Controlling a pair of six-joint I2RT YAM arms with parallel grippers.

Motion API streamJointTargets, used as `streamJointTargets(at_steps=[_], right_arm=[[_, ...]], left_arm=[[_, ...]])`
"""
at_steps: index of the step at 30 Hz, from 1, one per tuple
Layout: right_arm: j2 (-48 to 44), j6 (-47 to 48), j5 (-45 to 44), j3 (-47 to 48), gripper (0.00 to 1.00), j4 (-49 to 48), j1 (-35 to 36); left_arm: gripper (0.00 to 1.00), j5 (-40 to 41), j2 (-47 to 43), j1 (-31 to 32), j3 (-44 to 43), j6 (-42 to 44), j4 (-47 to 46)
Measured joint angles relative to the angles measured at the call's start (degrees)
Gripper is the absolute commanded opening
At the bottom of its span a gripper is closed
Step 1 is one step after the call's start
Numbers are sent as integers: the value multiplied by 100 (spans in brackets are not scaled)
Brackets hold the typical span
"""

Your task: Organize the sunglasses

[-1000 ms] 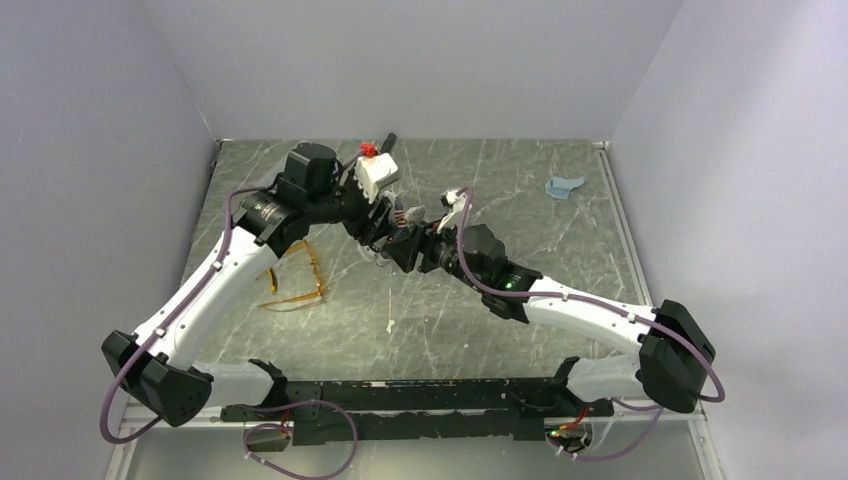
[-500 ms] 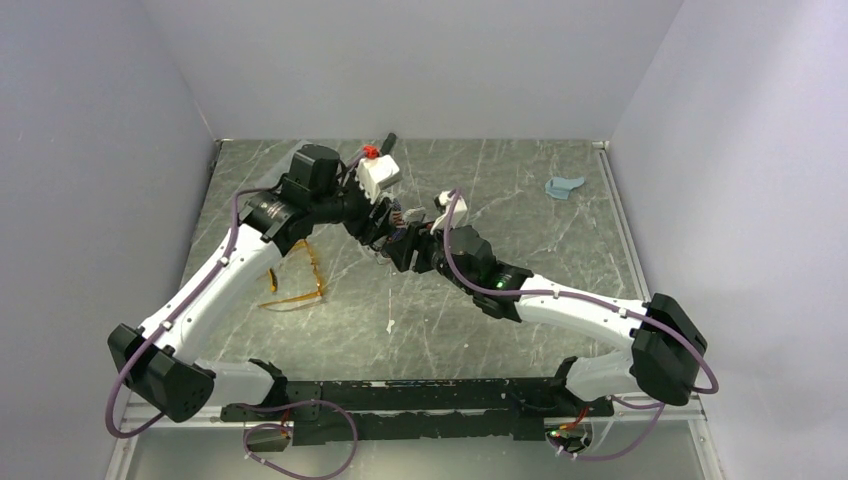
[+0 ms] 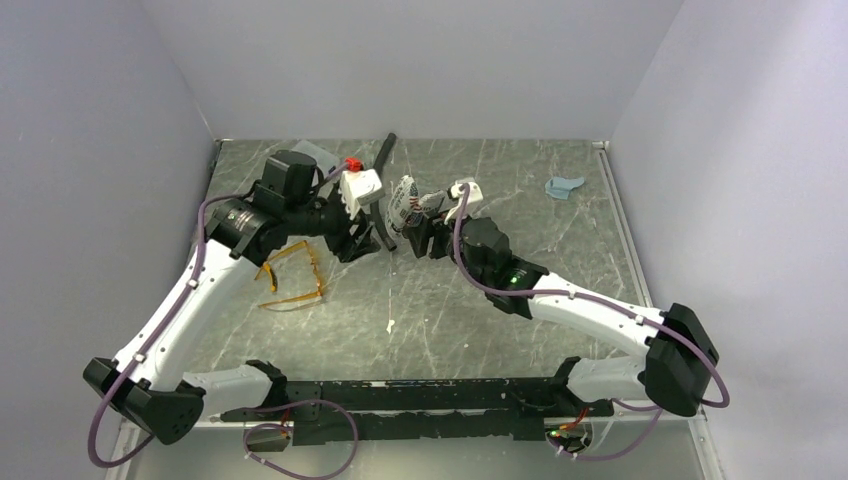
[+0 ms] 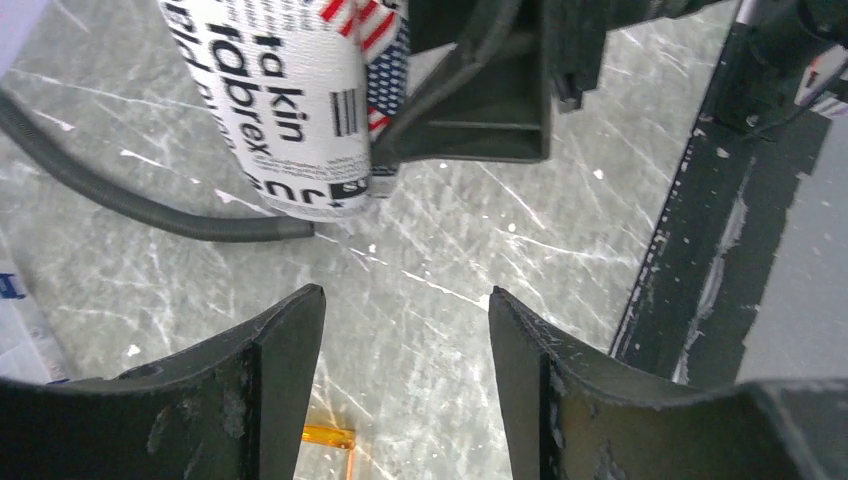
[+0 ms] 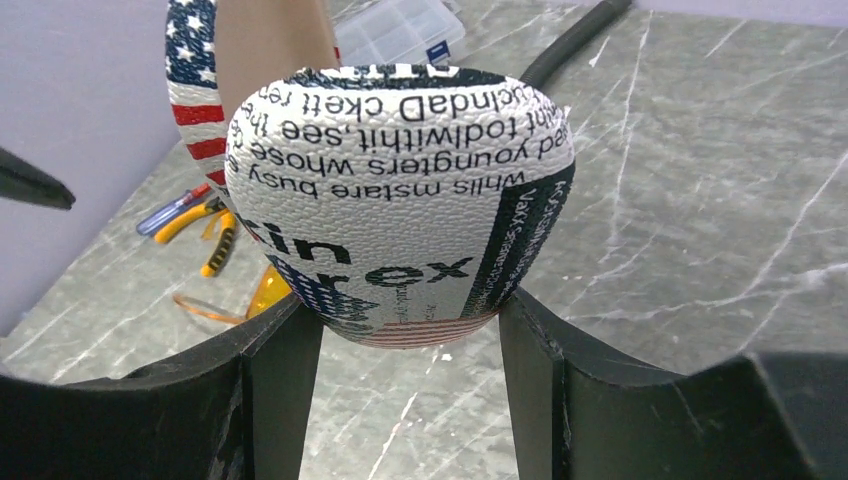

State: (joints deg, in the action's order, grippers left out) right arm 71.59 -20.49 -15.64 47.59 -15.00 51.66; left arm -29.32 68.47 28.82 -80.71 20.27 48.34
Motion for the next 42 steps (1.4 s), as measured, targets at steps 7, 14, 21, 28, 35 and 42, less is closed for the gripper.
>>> streamJointTargets(at_steps=[7,14,21,28,35,42], right_arm=[[-138,994,358,-24,0,0,-20],[-1040,2605,1117,-363,0,-52,2],[-1386,3967,2376,-905,0,-197,2],[-1386,4371,3117,-1008,0,-525,7],[-1252,4398,3158,-1008,0,-949,7],[-1080,4288,2994,-1054,0,-1349,7]], left_arm=[[74,-160,-4,-52,-13,173,367],[79,-278,-111,-372,-332,522,577],[78,-1121,-236,-378,-678,1832,1058],[77,-2031,59,-378,-496,3086,1429],[64,-2470,155,-332,-297,3560,1600],[37,-2500,157,-219,-131,3486,1314]])
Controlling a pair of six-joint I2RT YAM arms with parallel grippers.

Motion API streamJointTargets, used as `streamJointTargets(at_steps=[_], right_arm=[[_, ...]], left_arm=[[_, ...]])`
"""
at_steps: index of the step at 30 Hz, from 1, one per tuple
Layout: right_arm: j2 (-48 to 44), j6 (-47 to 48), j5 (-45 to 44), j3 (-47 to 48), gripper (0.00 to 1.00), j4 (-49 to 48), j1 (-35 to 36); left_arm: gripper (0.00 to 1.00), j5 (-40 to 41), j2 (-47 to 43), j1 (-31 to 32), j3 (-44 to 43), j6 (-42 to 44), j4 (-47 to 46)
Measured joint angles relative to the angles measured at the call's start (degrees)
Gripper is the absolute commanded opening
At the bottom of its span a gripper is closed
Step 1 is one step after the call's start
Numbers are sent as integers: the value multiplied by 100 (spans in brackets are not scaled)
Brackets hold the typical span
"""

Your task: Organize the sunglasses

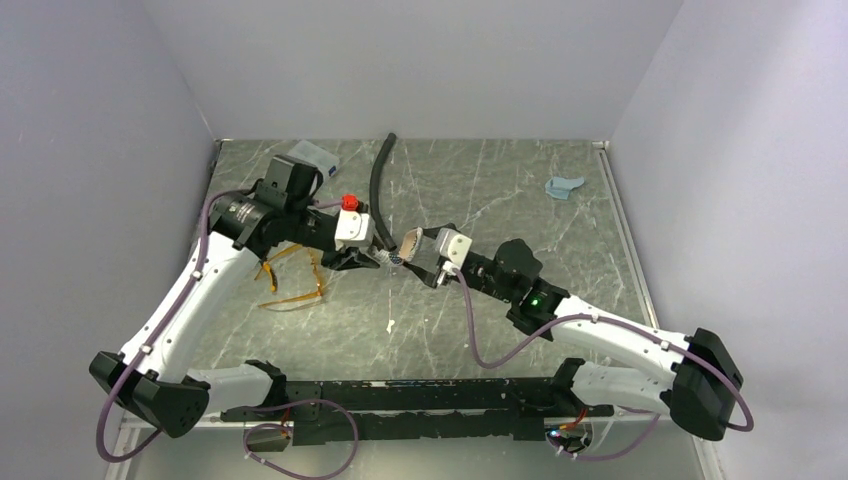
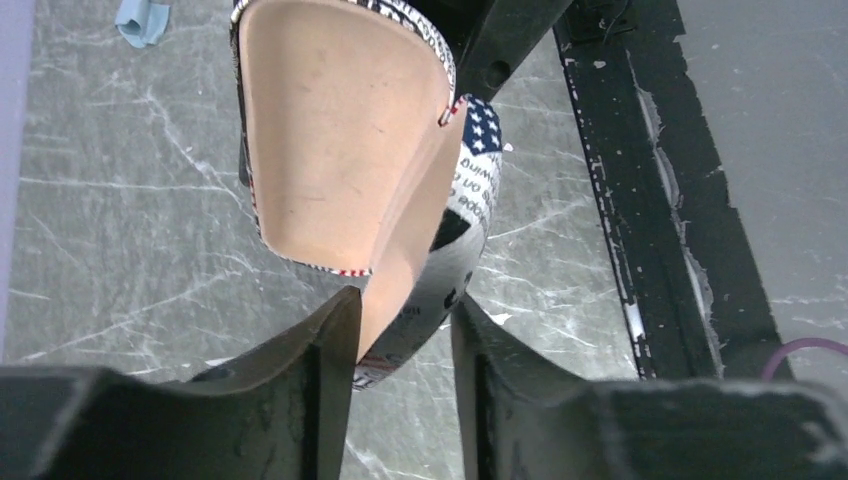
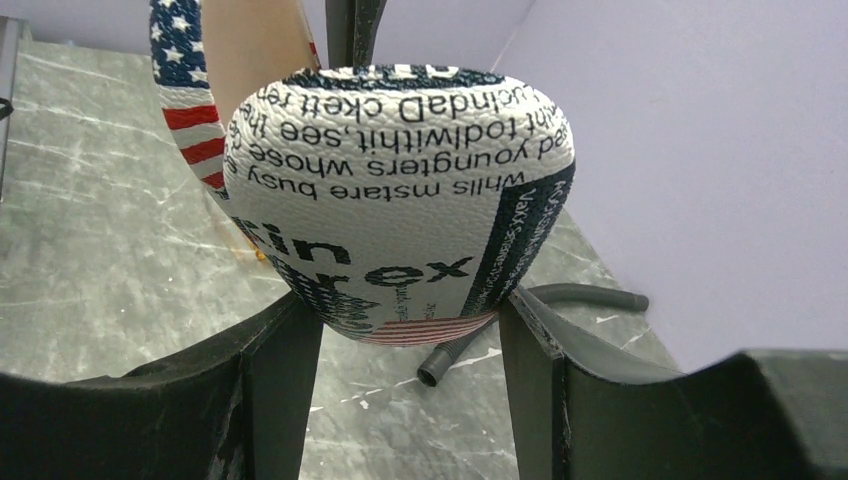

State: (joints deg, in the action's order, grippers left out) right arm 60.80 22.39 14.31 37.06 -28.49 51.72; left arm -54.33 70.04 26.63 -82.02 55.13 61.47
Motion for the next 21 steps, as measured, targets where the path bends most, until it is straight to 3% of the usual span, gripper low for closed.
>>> streamJointTargets(at_steps=[6,9,14,15,16,21], right_arm=[[111,-212,-173,-26,0,-31,-22],[114,-343,-212,-42,3,-33,-66],[170,-348,-297,-55,80,-48,-57],[181,-358,-330,-57,90,-48,-57],[186,-417,-354,-61,98,-48,-70],[101,-616,-487,-269,100,24,-334]], left_arm=[[3,116,9,87,157,72,-125],[3,201,9,144,170,181,-87],[3,400,11,184,234,92,-179],[3,463,13,184,280,63,-221],[3,501,20,179,321,22,-236],[2,1390,79,212,629,269,-293]])
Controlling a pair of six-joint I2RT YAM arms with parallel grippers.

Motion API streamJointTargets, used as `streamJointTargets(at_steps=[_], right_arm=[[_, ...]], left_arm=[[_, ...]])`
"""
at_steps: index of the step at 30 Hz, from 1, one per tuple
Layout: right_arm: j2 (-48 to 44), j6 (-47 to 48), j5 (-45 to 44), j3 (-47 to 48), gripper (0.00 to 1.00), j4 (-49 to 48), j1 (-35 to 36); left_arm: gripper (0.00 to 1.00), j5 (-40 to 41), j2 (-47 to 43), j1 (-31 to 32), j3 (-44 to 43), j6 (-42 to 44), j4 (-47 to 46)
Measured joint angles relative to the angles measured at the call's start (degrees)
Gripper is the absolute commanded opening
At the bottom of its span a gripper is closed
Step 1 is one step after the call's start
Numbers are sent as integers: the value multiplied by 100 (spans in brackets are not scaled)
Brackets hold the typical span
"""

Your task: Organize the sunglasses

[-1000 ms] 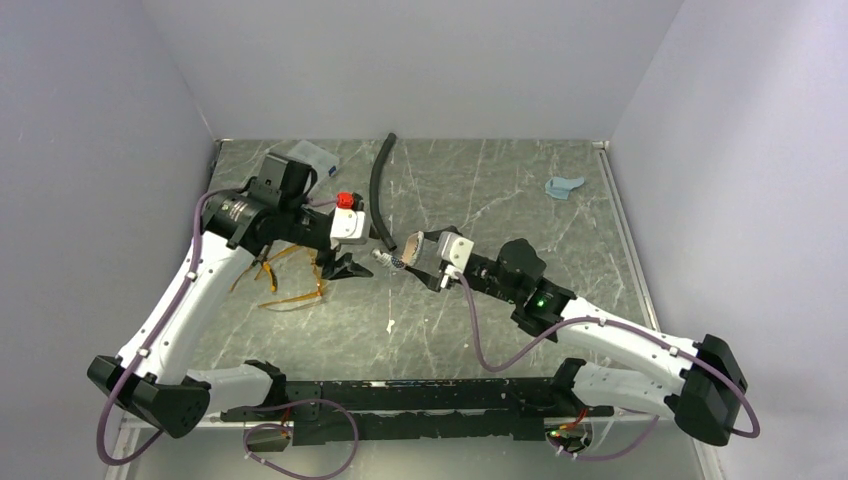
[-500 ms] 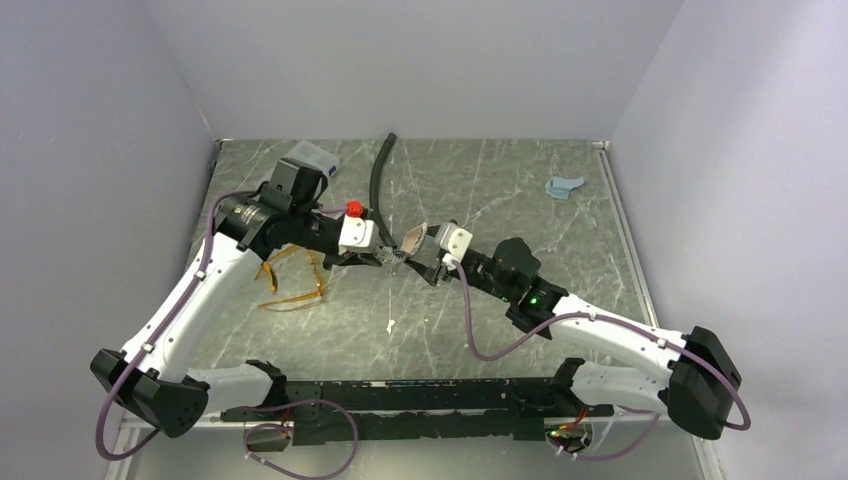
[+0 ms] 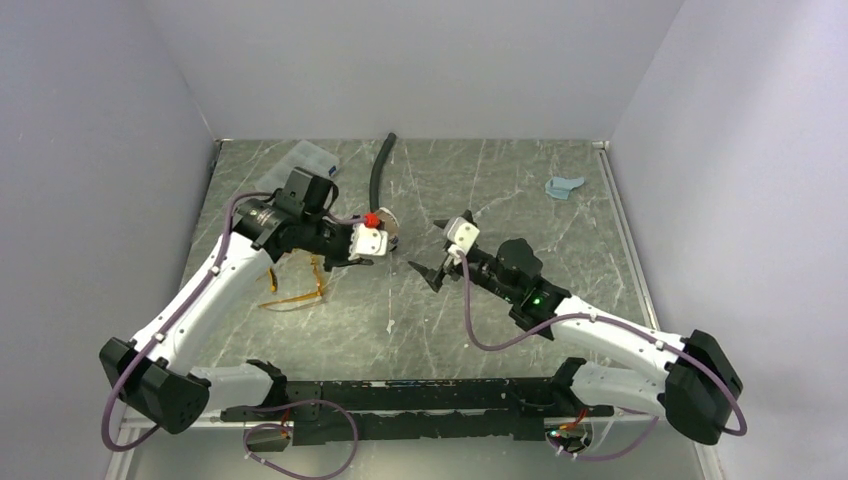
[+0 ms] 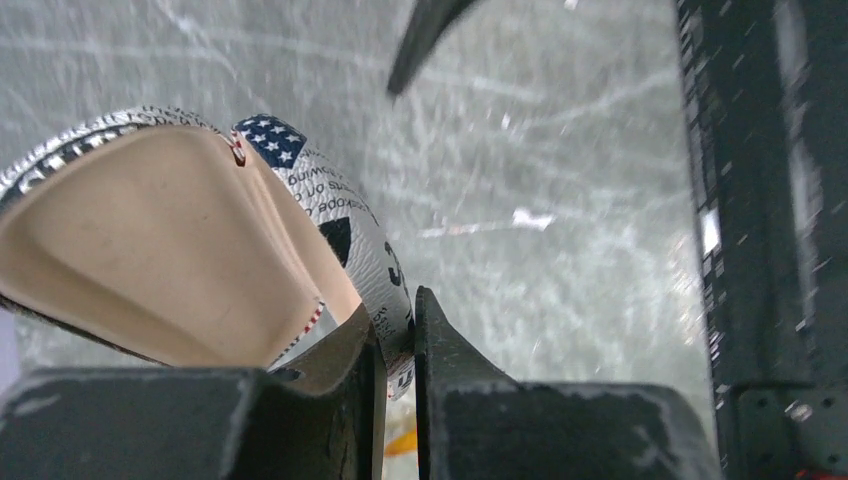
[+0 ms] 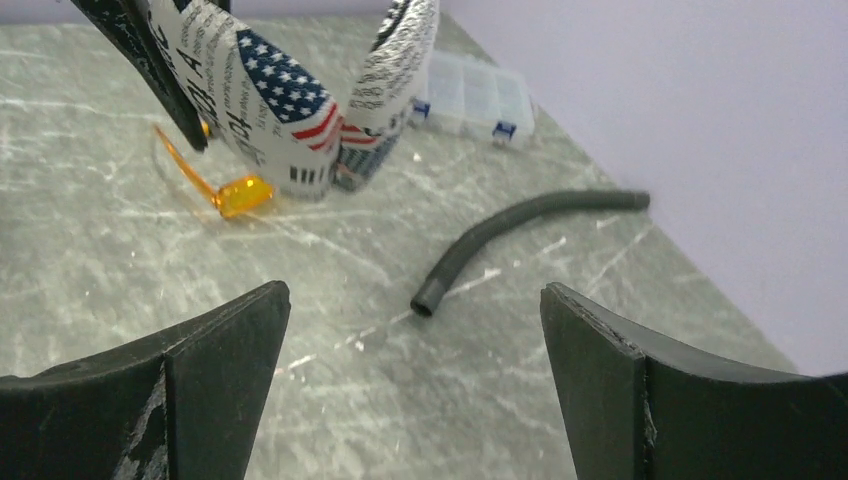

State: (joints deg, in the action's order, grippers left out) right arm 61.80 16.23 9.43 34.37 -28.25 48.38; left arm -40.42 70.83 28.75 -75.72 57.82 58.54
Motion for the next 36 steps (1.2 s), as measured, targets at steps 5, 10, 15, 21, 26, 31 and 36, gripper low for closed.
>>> streamJointTargets(at_steps=[5,10,15,21,26,31,36], right_arm=[[-409,-382,42,-173,100,533,-442],[-304,-1060,-44,503,100,1596,-758],[518,-1941,-219,1672,100,2411,-813],[1182,-2815,-125,2159,89,2822,-802],[1510,-3235,-175,2253,85,2822,-389],[1633,-3574,-343,2264,81,2717,52],[1978,-3744,-492,2310,72,2516,-9]], left_arm=[[3,1340,195,114,385,756,57],[3,3143,682,234,629,1460,481],[3,4649,455,404,931,2273,1176],[3,5729,-339,1248,1172,3670,1384],[3,6157,-640,1871,2138,5073,715],[3,6288,-575,2162,2826,5700,-420],[3,6389,-625,2258,3403,5919,-1390]])
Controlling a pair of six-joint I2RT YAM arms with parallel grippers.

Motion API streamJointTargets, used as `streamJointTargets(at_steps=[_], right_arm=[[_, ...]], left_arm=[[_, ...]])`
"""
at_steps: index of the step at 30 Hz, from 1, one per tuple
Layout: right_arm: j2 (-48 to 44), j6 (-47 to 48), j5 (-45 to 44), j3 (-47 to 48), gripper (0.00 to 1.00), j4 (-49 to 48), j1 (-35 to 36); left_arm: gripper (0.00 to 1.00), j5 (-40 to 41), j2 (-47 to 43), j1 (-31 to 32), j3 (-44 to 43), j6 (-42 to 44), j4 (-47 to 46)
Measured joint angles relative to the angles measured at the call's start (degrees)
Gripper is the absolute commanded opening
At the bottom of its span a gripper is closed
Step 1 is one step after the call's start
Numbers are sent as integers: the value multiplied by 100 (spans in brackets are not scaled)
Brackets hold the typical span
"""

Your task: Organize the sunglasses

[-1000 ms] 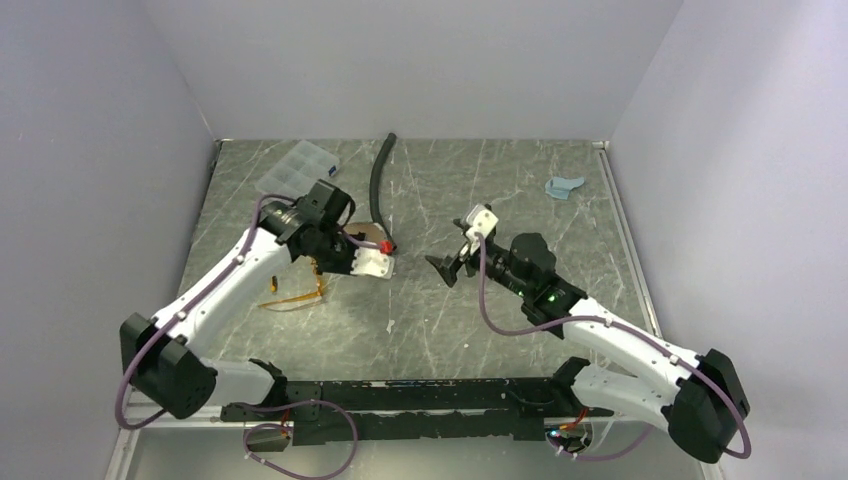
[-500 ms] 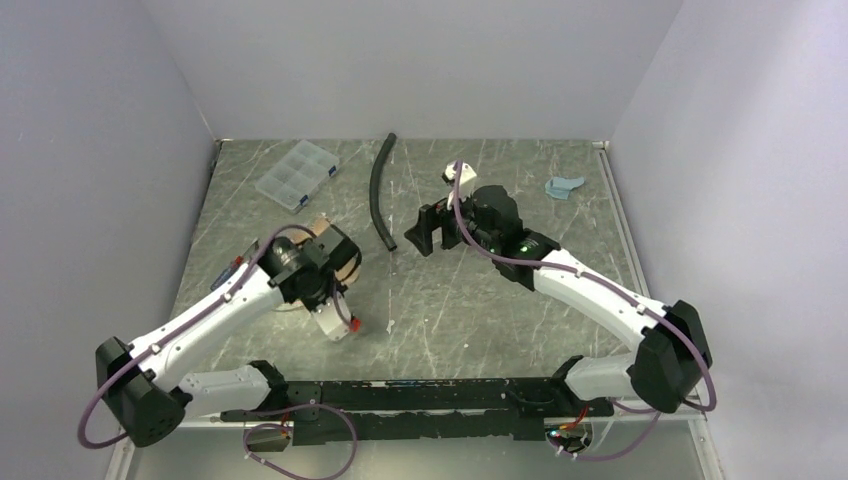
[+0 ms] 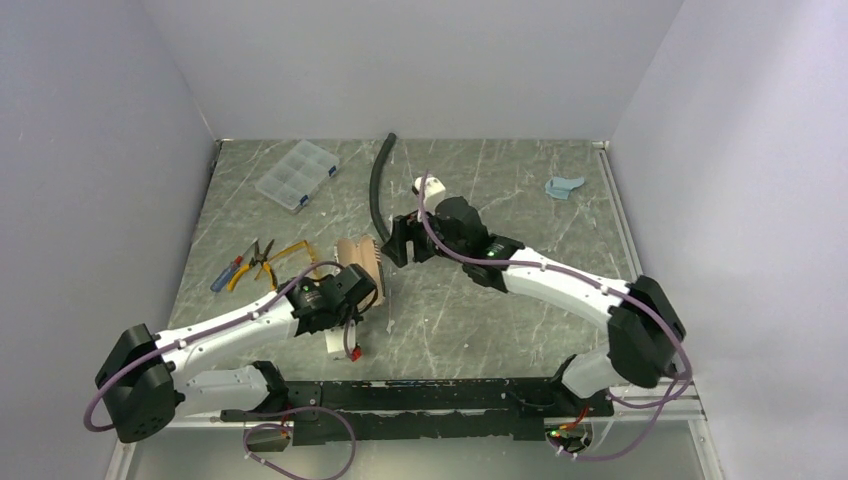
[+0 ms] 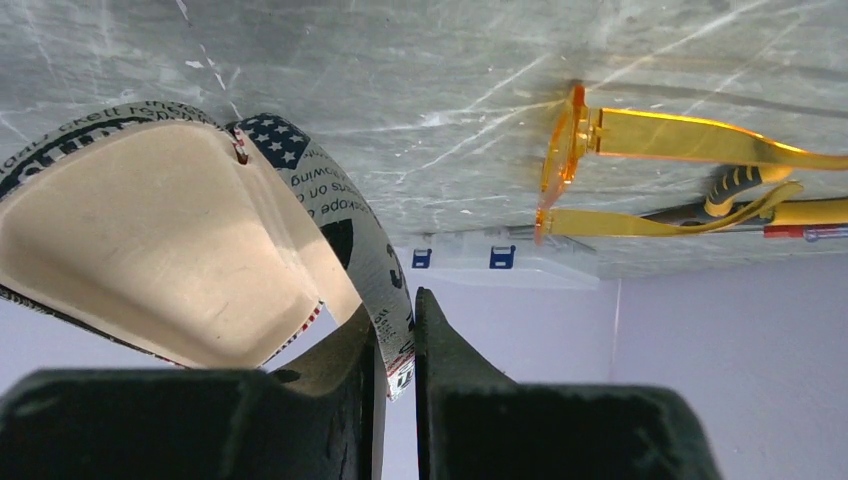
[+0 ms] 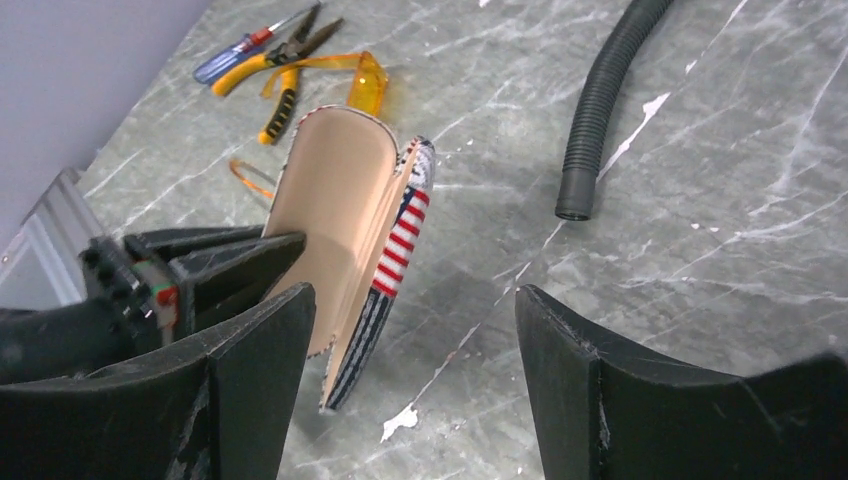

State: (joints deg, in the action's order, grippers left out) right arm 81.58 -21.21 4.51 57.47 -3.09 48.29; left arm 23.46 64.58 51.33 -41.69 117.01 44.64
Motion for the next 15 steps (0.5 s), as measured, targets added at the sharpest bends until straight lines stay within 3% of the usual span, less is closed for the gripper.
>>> streamJointTargets(at_steps=[9,15], right_arm=[[1064,-402,573,197,50,-216,-85],[1449,-544,809,457,17,-369,-85]], left_arm=[[3,136,-11,219,214,109,-522],[3,195,92,319,214,120,-586]])
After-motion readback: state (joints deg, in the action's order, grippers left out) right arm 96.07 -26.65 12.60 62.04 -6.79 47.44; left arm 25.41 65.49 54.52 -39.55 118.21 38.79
